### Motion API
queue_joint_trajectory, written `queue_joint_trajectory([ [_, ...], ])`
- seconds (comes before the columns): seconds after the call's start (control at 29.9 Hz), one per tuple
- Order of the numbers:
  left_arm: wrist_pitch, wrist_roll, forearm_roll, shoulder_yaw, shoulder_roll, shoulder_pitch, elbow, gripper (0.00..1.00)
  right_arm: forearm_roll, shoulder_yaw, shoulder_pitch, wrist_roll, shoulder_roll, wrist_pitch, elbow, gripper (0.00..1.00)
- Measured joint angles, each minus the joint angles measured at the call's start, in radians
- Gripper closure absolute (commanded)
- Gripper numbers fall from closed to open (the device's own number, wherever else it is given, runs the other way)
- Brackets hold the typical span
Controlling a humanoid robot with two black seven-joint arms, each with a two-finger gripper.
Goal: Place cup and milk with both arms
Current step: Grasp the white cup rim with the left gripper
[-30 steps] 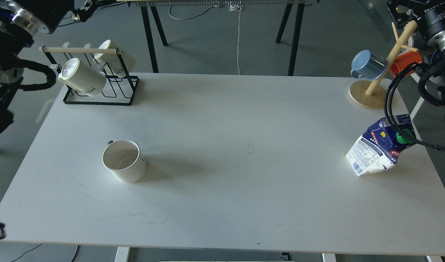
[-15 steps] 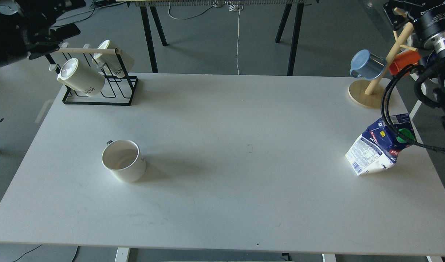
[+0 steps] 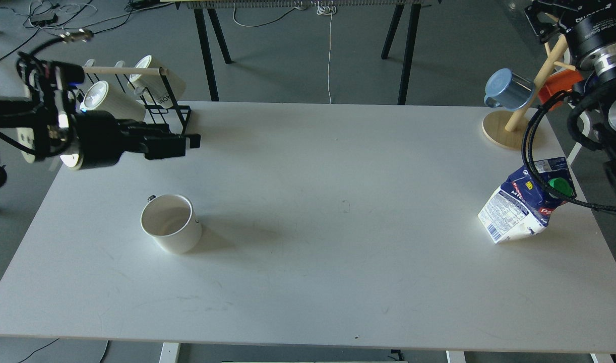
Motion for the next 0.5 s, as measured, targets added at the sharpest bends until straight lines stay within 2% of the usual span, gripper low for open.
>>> queue_joint_trajectory([
  [0.2, 0.000, -0.005, 0.201, 0.090, -0.019, 0.043, 0.010, 0.21, 0.000, 0.000, 0.003, 0.000, -0.002, 0.000, 0.002, 0.01],
  [0.5, 0.009, -0.006, 0.229, 0.115, -0.037, 0.096, 0.119, 0.21, 0.002, 0.015, -0.002, 0.000, -0.015, 0.000, 0.020, 0.01],
])
